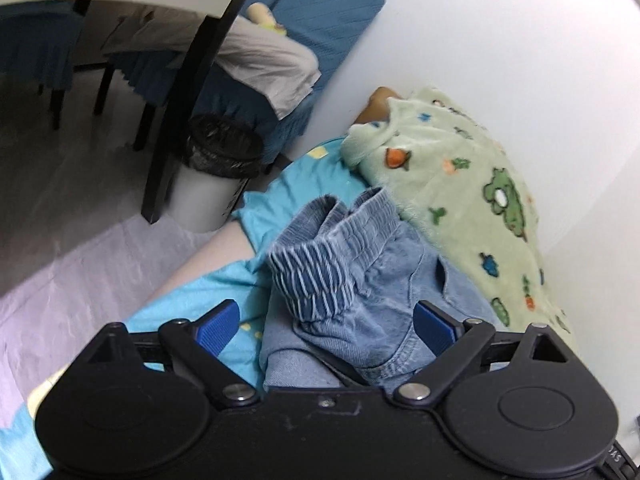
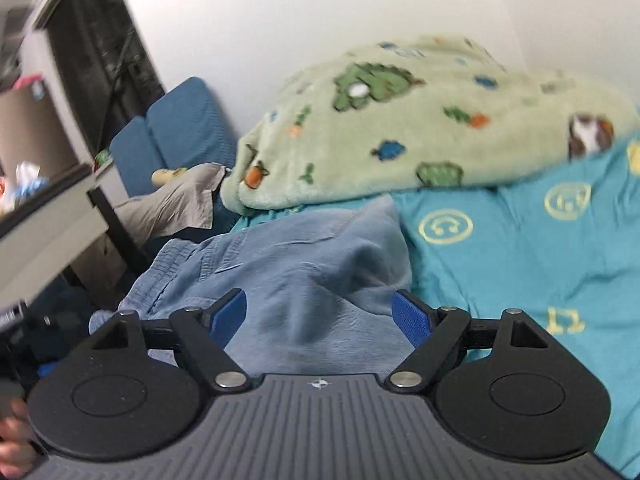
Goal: Fold clothes
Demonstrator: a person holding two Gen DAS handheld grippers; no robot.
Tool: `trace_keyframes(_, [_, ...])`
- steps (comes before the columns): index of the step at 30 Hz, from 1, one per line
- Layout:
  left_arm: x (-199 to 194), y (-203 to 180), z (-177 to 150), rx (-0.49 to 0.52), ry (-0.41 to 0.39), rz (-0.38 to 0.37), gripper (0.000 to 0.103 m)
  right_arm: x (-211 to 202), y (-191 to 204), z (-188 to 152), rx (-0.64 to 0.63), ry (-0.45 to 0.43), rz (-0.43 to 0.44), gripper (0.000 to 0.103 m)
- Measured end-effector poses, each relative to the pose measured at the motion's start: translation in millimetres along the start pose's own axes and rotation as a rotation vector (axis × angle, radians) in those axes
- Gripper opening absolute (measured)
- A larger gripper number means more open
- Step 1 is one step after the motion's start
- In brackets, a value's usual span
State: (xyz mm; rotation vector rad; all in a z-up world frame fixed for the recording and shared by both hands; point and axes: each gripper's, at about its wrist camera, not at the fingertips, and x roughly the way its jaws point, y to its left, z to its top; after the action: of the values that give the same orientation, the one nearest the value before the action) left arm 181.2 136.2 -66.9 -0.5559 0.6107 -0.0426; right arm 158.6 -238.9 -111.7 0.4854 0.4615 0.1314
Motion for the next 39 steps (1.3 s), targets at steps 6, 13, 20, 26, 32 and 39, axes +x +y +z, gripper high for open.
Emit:
trace_keyframes(6, [30, -6, -18, 0.017, 0.03, 0.05, 0.093, 22, -32, -3, 0.168, 0.055, 0.065, 0.083])
trace_keyframes(13, [50, 10, -19, -0.091, 0.043, 0.059, 0.093, 46, -58, -1, 0.318, 0.066, 0.138, 0.087])
trace_keyframes(20, [68, 16, -22, -0.148, 0.076, -0.005, 0.086, 76, -57, 1, 0.289, 0.098, 0.148, 0.099])
trace_keyframes(26, [80, 24, -22, -0.201, 0.073, -0.015, 0.064, 99, -53, 4, 0.234, 0.121, 0.125, 0.102])
trace_keyframes(32, [78, 10, -22, -0.15, 0.045, 0.014, 0.032, 105, -26, 3, 0.086, 0.125, 0.08, 0.046])
trace_keyframes(39, [57, -10, -15, -0.102, -0.007, 0.011, 0.019, 79, -12, 19, 0.017, 0.051, 0.068, 0.029])
